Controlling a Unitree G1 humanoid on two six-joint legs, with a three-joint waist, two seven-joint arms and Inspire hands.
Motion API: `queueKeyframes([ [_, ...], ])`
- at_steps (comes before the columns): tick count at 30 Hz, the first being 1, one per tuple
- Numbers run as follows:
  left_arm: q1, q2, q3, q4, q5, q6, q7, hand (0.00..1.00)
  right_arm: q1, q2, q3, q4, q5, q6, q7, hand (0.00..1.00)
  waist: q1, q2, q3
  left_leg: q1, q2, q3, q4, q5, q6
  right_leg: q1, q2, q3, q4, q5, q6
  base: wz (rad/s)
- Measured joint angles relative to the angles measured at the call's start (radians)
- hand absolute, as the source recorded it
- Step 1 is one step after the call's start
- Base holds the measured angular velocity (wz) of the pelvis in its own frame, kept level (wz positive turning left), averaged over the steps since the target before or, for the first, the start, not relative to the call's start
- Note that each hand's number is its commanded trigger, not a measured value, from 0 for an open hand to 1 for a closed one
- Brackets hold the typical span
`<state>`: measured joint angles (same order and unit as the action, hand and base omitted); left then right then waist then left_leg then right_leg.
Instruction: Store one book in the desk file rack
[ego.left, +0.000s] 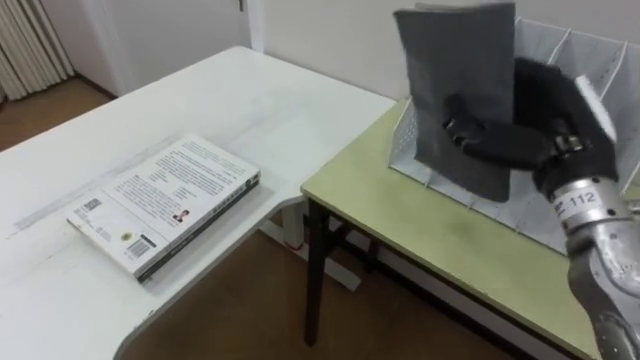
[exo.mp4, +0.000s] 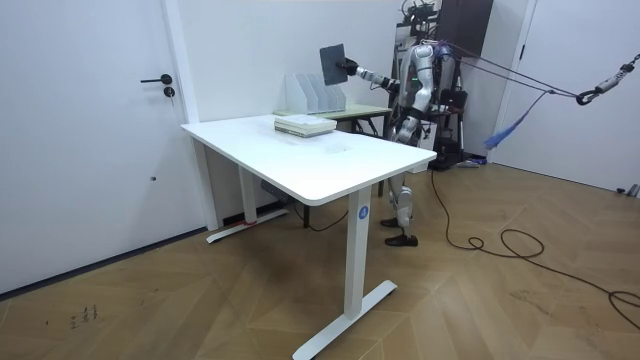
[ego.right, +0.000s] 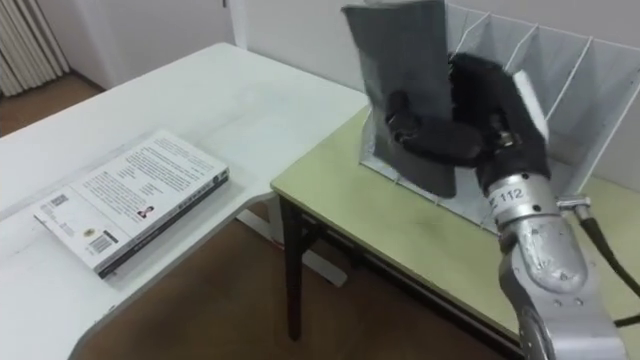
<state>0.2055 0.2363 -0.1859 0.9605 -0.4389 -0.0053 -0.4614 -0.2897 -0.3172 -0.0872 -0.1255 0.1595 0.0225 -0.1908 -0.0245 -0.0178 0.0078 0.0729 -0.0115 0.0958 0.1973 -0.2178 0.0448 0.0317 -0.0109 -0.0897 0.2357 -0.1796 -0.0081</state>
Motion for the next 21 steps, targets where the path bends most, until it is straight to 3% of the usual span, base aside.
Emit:
queueKeyframes([
  [6, 0.001, -0.016, 0.032, 0.085, 0.002, -0.011, 0.021, 0.00, -0.109, -0.009, -0.017, 0.002, -0.118, -0.026, -0.174, 1.00, 0.009, -0.002, -0.0033, 0.000, -0.001, -0.010, 0.001, 0.000, 0.000, 0.003, -0.001, -0.009, -0.007, 0.000, 0.000, 0.03],
  [11, 0.002, -0.026, 0.080, 0.130, 0.002, -0.016, 0.043, 0.00, -0.171, -0.014, -0.043, 0.074, -0.112, -0.026, -0.273, 1.00, 0.005, -0.017, -0.0151, -0.002, -0.001, -0.028, 0.005, 0.000, 0.000, 0.016, -0.003, -0.037, -0.015, 0.001, -0.001, 0.11],
  [16, 0.006, -0.026, 0.097, 0.139, -0.002, -0.015, 0.058, 0.00, -0.249, -0.102, -0.088, 0.223, -0.084, -0.025, -0.350, 1.00, 0.013, -0.021, -0.0161, 0.000, -0.003, -0.044, 0.007, 0.000, -0.001, 0.023, -0.005, -0.058, -0.015, 0.001, -0.001, 0.07],
  [21, 0.003, -0.029, 0.126, 0.155, 0.000, -0.007, 0.058, 0.00, -0.281, -0.139, -0.110, 0.285, -0.083, -0.021, -0.426, 1.00, 0.018, -0.023, -0.0151, -0.006, -0.002, -0.047, 0.006, 0.002, -0.004, 0.022, -0.004, -0.066, -0.014, 0.001, -0.002, 0.00],
])
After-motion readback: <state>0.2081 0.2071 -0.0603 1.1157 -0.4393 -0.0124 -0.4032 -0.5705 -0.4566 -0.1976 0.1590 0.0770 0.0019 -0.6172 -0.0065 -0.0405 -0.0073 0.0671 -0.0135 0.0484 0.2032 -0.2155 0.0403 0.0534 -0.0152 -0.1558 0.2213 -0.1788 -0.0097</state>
